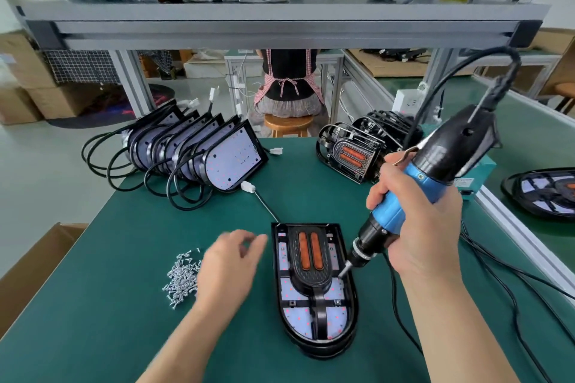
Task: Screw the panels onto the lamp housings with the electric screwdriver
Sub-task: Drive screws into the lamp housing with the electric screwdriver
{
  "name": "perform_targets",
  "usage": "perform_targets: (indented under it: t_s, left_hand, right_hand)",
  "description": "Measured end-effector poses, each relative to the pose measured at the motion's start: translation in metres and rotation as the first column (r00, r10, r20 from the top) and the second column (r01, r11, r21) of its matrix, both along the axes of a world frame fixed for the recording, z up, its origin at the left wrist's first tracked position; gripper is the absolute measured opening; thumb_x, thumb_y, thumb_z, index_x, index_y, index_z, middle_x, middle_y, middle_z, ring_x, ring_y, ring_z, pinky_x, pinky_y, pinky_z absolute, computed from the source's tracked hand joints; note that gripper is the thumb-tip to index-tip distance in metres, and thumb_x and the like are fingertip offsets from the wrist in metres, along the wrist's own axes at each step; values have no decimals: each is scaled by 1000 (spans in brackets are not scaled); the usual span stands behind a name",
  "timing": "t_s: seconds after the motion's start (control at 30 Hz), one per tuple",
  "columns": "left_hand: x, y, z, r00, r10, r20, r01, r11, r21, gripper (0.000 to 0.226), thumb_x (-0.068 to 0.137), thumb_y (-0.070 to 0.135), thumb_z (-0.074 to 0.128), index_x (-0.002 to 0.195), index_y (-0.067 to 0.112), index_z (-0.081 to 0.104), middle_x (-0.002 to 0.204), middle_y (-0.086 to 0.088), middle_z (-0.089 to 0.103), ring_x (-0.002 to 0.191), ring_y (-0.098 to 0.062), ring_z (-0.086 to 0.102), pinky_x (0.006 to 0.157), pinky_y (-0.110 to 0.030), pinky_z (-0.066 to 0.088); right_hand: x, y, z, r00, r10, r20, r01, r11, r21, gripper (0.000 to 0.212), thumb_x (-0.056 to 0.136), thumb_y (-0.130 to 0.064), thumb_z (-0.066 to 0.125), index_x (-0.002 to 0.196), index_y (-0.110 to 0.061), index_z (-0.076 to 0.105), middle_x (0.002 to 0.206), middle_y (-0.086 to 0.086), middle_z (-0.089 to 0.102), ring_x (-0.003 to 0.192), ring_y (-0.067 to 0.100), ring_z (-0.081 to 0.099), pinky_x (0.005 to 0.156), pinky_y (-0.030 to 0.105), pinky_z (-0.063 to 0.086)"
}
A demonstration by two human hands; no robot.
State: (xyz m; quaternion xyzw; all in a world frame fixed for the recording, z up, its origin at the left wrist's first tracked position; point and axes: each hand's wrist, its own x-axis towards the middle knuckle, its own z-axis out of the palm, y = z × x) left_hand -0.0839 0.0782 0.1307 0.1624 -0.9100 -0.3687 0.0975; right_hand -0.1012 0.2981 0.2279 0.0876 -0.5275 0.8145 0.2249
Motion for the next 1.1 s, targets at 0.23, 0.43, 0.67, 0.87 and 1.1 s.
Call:
perform_targets:
  t_s: [0.23,0.43,0.67,0.87,1.1]
  left_hand:
    - [-19,-59,-6,977,42,209,52,905,-422,14,89,32,69,102,27,66,102,5,64,106,-23,53,88,-34,38]
    - [-20,-55,-3,983,-13,181,103,863,-495,7,93,31,63,88,28,60,99,8,64,99,-19,57,81,-30,31]
    - [-2,-33,9,986,-164,-32,159,980,-124,17,86,6,64,78,19,57,72,5,62,70,-14,57,61,-20,46]
    - [14,-4,31,962,-186,-199,246,906,343,27,79,-5,75,80,22,69,72,5,70,66,-4,59,69,-17,49]
    - [31,24,37,908,-332,-256,419,697,582,49,82,-10,71,102,34,74,78,4,68,74,-9,59,76,-18,50]
  right_hand:
    - [4,-3,-6,993,-77,90,85,993,-83,10,81,-11,71,82,-20,65,63,-4,55,50,19,51,56,27,47]
    - [6,-7,-6,991,-89,99,98,991,-90,11,81,-12,71,84,-18,62,71,-4,58,51,19,51,55,28,47]
    - [9,-11,-9,988,-93,124,109,986,-124,13,81,-10,70,85,-18,61,78,-6,61,51,16,51,54,28,47]
    - [8,-15,-6,989,-109,101,124,980,-158,13,82,-8,69,84,-17,60,76,-4,58,52,18,51,56,28,47]
    - [11,-18,-1,989,-140,43,147,956,-255,10,85,-5,63,87,-14,57,66,-5,54,54,16,51,57,27,47]
